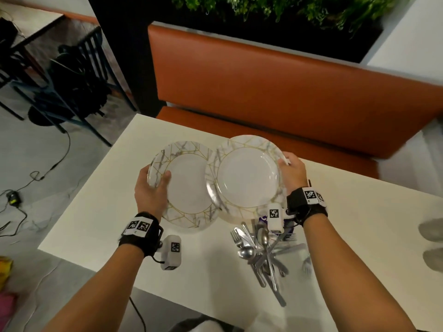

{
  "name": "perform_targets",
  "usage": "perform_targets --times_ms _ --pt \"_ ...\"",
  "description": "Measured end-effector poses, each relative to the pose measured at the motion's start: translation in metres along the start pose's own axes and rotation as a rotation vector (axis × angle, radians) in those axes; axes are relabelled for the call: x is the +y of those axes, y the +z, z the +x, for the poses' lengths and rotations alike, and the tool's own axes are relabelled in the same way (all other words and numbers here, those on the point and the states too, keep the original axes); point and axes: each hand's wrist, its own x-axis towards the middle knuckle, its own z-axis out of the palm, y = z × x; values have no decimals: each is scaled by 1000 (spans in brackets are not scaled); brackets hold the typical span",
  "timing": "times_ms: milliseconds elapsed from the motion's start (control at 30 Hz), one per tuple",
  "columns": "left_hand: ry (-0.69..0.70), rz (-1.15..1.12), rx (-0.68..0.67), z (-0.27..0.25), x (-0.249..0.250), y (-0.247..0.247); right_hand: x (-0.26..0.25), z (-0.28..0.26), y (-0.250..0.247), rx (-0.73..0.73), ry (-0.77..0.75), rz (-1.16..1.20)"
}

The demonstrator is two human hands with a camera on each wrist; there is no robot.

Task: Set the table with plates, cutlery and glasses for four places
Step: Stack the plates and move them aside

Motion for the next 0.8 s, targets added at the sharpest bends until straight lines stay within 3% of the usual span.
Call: perform_targets --times_ms 167,300,500,633,800 --pt "-98 -63 -85 -18 -6 9 9 -34 13 -61 93 62" --pt "-234 -142 -77 -32 -6 15 21 -58 32 -93 110 10" --pt "-256 -173 -175 -46 1 21 33 -86 57 -166 111 -153" --pt "-250 -184 -245 -47 -1 17 28 -86 46 -230 116 -240" --pt "-327 -243 -437 -49 1 19 10 -75 14 -242 -16 -207"
